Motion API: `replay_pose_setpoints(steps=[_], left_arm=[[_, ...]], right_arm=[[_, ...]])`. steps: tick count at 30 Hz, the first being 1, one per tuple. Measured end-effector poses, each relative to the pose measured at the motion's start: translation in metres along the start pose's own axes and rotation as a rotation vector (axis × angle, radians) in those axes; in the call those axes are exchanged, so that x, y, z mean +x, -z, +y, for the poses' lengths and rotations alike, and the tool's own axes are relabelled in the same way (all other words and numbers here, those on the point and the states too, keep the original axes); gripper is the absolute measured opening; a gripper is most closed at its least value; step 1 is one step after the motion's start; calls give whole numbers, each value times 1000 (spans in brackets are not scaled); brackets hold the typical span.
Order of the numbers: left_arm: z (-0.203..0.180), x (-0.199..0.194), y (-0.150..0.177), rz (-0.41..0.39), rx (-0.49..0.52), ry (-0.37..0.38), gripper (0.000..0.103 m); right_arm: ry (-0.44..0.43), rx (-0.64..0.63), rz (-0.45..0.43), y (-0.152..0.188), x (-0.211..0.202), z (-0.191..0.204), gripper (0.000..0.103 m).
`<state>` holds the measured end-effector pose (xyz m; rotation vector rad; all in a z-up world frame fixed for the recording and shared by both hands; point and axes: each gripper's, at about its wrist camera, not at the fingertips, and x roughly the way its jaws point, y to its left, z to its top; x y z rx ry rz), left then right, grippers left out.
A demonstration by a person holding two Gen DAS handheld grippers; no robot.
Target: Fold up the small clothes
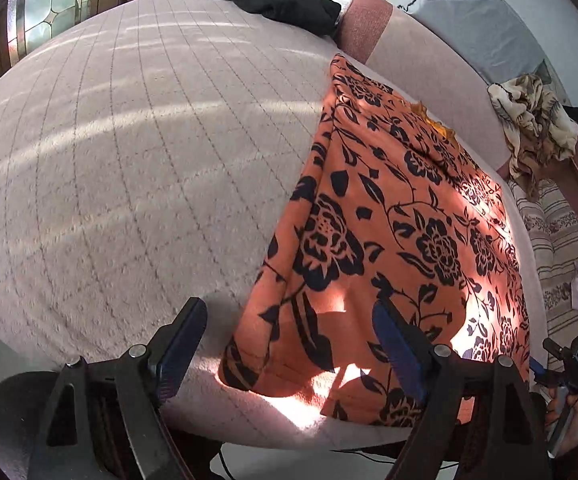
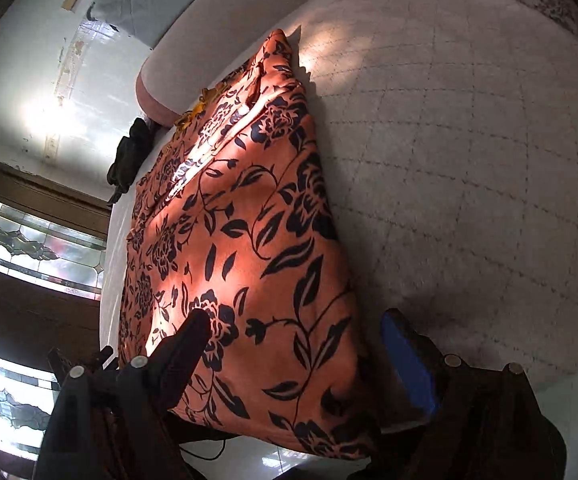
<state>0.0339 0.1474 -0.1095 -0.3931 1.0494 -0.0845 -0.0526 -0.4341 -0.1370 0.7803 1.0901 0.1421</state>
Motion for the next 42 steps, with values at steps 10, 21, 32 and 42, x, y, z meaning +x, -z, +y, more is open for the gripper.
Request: replay_pose_setpoints(steps=[10, 21, 32, 42], left_arm=[[4, -13, 18, 23, -40, 15, 85], [5, -9, 19, 32, -28, 7, 62], [-8, -4, 14, 17, 86, -83, 9], [-5, -15, 8, -22, 7, -38, 25]], right_arm=[[-46, 11, 42, 29, 1, 7, 89], [-38, -2, 61, 35, 5, 16, 88], [26, 29, 54, 37, 5, 5, 53], [50, 89, 3, 38, -16, -8, 17]])
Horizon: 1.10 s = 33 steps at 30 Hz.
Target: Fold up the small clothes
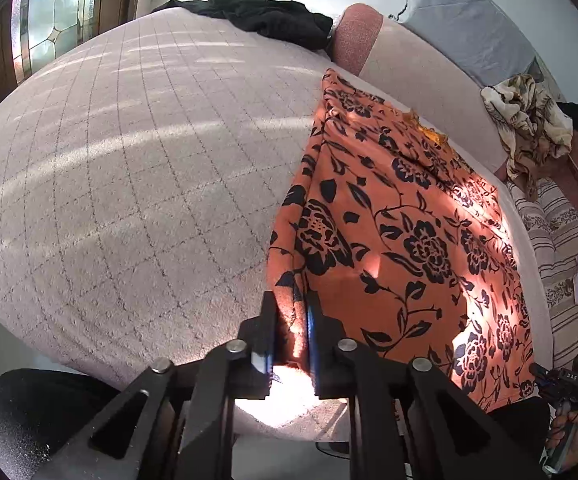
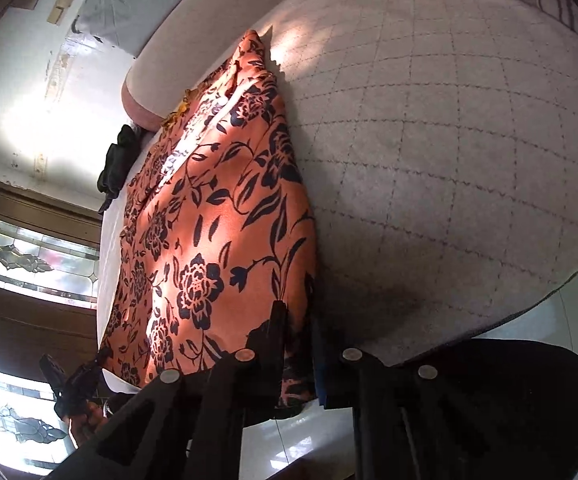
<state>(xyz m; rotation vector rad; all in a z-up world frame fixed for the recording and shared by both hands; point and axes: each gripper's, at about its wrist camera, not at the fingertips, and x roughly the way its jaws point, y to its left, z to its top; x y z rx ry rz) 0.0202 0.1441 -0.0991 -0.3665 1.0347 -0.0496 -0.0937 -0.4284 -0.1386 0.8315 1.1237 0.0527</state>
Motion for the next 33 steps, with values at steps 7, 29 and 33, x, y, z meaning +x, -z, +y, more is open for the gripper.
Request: replay_pose_setpoints(steps=[7, 29, 33], left_arm=[[-13, 13, 9, 12, 72, -57, 73], [-10, 11, 4, 13, 61, -77, 81], [-10, 14, 4, 36, 93, -87, 6]], right_arm=[[8, -51, 33, 6, 16, 12, 73], [-78, 61, -40, -2, 6, 7, 78], [-48, 22, 28, -2, 23, 15, 33]])
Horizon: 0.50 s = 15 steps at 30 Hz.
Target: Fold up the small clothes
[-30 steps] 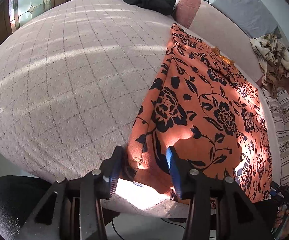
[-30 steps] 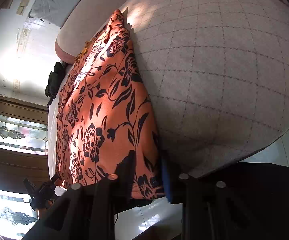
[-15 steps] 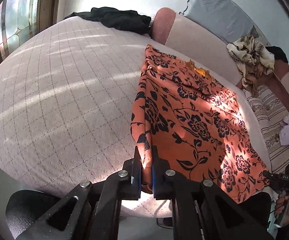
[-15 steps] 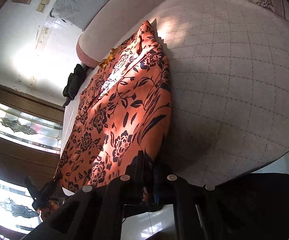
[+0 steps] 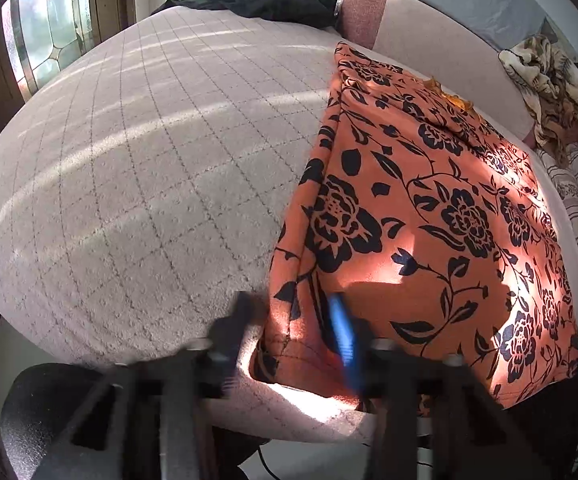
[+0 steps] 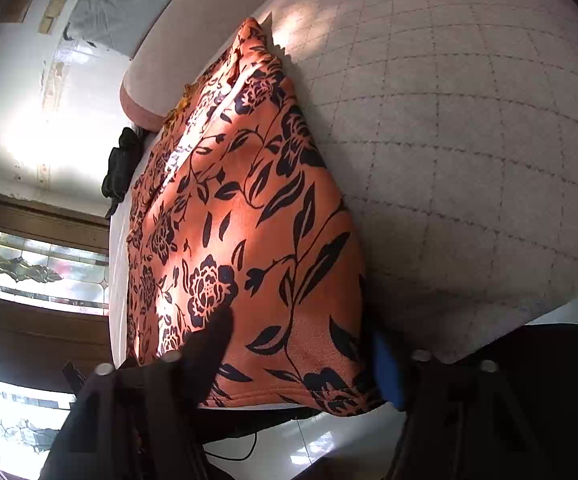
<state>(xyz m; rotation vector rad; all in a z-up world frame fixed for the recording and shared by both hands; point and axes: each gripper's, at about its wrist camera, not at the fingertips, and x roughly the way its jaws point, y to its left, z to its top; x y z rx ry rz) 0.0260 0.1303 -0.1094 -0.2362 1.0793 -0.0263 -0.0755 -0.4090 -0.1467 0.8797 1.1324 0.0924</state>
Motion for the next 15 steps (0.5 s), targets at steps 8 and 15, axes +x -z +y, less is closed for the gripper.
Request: replay_pose_setpoints(steps=[8, 15], left_arm=[[3, -31, -17, -63, -57, 103, 8], [11, -2, -11, 55, -104, 85, 8]], right_arm=[[-76, -23, -68, -4, -23, 24, 7], [-68, 54, 12, -4, 3, 1, 8]])
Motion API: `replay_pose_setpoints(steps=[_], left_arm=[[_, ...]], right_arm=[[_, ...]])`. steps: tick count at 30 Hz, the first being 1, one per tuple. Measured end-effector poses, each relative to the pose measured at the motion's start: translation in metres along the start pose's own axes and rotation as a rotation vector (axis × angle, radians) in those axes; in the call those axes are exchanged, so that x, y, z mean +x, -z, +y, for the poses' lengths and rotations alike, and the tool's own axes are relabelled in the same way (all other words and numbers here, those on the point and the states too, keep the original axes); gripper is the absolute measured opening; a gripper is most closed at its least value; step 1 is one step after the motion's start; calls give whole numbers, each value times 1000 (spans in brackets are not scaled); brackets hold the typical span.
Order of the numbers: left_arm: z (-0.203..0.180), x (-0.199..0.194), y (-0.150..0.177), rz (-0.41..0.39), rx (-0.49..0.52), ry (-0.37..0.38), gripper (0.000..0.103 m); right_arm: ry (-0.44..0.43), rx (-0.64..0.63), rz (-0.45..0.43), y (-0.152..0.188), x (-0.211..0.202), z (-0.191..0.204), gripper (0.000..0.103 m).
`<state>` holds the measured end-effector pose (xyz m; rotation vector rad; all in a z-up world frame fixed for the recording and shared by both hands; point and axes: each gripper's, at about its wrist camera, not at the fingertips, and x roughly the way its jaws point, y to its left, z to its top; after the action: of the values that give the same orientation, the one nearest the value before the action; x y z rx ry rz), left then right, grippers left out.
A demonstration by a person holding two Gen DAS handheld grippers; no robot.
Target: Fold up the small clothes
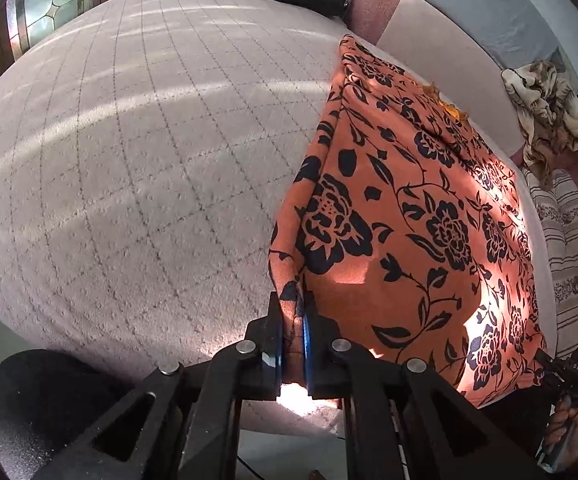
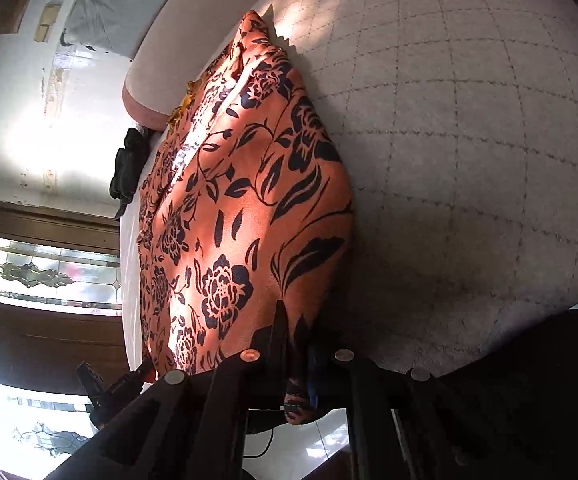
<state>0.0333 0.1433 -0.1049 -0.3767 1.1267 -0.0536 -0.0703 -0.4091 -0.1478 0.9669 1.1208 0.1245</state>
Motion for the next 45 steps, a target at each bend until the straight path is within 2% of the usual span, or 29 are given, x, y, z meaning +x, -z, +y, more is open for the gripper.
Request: replay_pose_setpoints(steps=[4, 7, 8, 11, 15, 17, 19, 20, 22, 23, 24, 25, 26, 27, 29, 32, 34, 37, 39, 40, 41, 43, 45], left_arm=[[-8, -11, -12, -47, 30, 16, 8], [2, 9, -11, 49, -12, -6, 8], [1, 10, -13, 51, -13, -8, 8], [-18, -6, -33, -4, 51, 30, 8], [-59, -27, -101, -108, 131, 132, 8], [-80, -30, -147, -178, 160, 159, 8], [-98, -23, -192, -233, 157, 183, 8], [-105, -14, -213, -244, 147, 186, 8], [-117, 17, -248, -263, 124, 137, 13], [-121, 39, -262, -273, 132, 104, 40], [-122, 65, -273, -245, 150, 58, 62], [-119, 88, -278, -207, 138, -21, 81], [-113, 103, -278, -204, 120, -82, 80], [-103, 113, -274, -188, 107, -113, 80], [-83, 114, -261, -175, 59, -113, 80], [-55, 85, -227, -249, -17, -87, 80], [-45, 66, -197, -271, -50, -55, 80], [-44, 65, -159, -212, -78, 37, 80], [-51, 80, -147, -157, -106, 69, 80], [-56, 91, -144, -130, -110, 74, 80], [-62, 100, -142, -128, -115, 63, 80], [-76, 108, -143, -191, -96, 33, 83], [-83, 121, -153, -168, -94, 19, 83]], right_arm=[[-54, -27, -21, -14, -6, 10, 7], [-56, -16, -1, -18, 4, 7, 7], [-59, -2, 10, -18, 8, 5, 7], [-105, 36, 16, -24, 11, 2, 7], [-187, -12, -13, -67, 10, 31, 7], [-238, -58, -61, -105, 9, 57, 7], [-284, -88, -149, -152, 8, 84, 7], [-290, -97, -196, -176, 10, 95, 7], [-293, -62, -268, -222, 23, 104, 11], [-284, -31, -292, -243, 36, 103, 12], [-269, -25, -295, -262, 52, 101, 14], [-255, -17, -270, -276, 72, 95, 30], [-214, 7, -259, -282, 86, 88, 59], [-158, 24, -267, -279, 93, 82, 67], [-170, 10, -289, -258, 89, 76, 67], [-138, -74, -331, -205, 62, 74, 67], [-141, -82, -306, -167, 54, 67, 67], [-108, -6, -223, -132, 64, 49, 67], [-121, 76, -190, -126, 80, 39, 67], [-119, 93, -205, -128, 84, 40, 67], [-127, 97, -225, -132, 88, 45, 67], [-158, 146, -239, -144, 101, 52, 67], [-141, 220, -242, -154, 117, 55, 67]])
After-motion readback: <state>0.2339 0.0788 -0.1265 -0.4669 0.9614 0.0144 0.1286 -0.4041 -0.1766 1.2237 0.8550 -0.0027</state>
